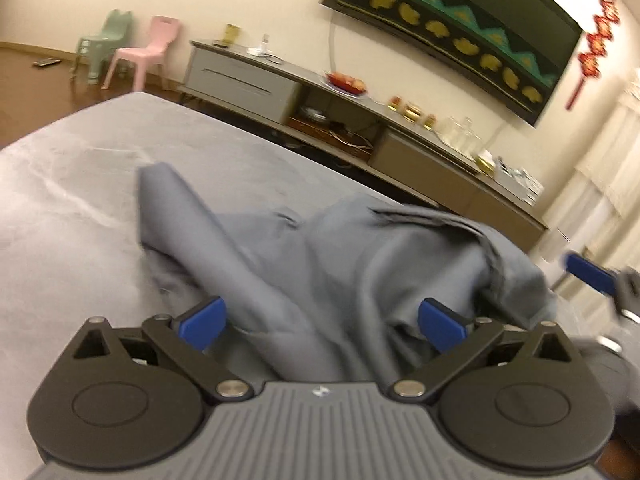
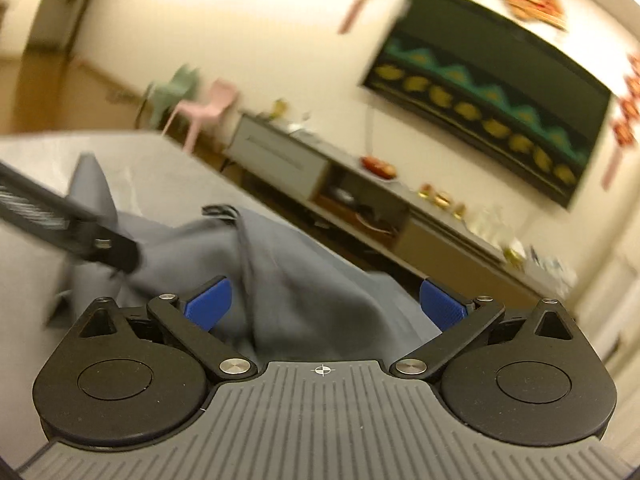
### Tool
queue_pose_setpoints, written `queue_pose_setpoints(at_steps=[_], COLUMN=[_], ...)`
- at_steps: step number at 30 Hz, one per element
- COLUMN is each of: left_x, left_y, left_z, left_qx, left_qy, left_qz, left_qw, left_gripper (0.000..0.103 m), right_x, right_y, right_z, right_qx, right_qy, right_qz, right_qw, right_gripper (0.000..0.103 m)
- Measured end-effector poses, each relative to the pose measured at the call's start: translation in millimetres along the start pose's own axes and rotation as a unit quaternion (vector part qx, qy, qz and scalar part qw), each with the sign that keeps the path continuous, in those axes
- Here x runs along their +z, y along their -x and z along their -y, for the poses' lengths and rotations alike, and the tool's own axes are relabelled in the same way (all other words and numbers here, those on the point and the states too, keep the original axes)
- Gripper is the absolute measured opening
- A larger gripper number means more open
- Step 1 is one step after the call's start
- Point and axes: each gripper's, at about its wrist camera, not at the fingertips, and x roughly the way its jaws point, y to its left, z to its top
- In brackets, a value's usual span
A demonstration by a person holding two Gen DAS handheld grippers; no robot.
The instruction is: Fold clothes
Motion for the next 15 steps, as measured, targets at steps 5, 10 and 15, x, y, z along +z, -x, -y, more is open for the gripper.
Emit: queue_pose_setpoints(at_steps=[5,10,15], left_x=[8.1,-0.2,-32.1], left_y=[5.0,15.7,32.6], left_z=[-20.3,-3.1,37.9], left_qx=[-0.015,-0.046,-0.067], left_qy=[0.031,-0.002,-0.063], left_qz=[-0.005,0.007,0.045], left_qw=[0.9994,0.9989,0.9948], left_gripper=[0.103,0.103,0.103], right_x=[9.0,31.2,13.1], right_y=[-44.5,63.8,141.5], right_z=[21.7,91.7,128.5], right_qx=[0.052,0.019,0.045], right_qy=[-0.027,-0.133,-0.211], right_qz=[-0.061,0.065,0.141], right_qw=[0.996,0.989,0.966], right_gripper=[0.021,0.014,0.014])
